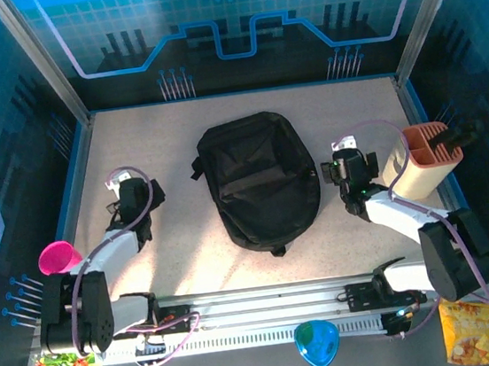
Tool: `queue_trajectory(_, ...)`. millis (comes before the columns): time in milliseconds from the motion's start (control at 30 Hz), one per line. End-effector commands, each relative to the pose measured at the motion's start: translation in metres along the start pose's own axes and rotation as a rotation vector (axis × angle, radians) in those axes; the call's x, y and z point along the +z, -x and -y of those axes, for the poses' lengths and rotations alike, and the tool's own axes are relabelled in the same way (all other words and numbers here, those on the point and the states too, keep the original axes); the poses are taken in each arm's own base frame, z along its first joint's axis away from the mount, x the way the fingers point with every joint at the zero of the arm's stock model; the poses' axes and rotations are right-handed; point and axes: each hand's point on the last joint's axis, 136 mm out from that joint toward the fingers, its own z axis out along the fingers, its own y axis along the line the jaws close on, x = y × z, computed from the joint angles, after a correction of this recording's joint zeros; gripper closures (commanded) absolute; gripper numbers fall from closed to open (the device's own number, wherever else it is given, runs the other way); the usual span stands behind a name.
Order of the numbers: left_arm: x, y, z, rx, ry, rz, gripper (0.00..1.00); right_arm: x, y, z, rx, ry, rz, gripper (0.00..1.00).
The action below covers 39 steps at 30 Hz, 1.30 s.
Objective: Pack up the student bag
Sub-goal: Reset both arms
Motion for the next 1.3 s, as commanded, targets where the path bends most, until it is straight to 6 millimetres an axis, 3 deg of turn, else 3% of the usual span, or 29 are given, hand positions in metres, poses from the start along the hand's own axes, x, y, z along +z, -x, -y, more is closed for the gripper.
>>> queue_trajectory(0,0.006,0.023,0.019,0.06,-0.109,0.148,0.01,0.005,0.023,-0.005,0.029,0.058,0.158,0.0)
queue_trajectory(200,0.001,0.025,0.051,0.113,-0.31,0.25,0.01,0.008,0.025,-0.015,0.041,0.14,0.253,0.0)
queue_trajectory(333,0.006,0.019,0.057,0.129,-0.347,0.274,0.01,0.014,0.022,-0.012,0.073,0.167,0.29,0.0)
queue_trajectory(600,0.022,0.009,0.058,0.133,-0.336,0.247,0.01,0.029,0.006,-0.01,0.123,0.163,0.274,0.0)
queue_trajectory(800,0.025,0.009,0.059,0.152,-0.322,0.237,0.01,0.037,0.007,-0.004,0.143,0.147,0.24,0.0)
queue_trajectory(967,0.025,0.007,0.069,0.182,-0.362,0.219,0.01,0.038,0.006,-0.003,0.148,0.152,0.237,0.0)
queue_trajectory(1267,0.025,0.006,0.069,0.184,-0.359,0.213,0.01,0.038,0.007,-0.003,0.15,0.152,0.238,0.0)
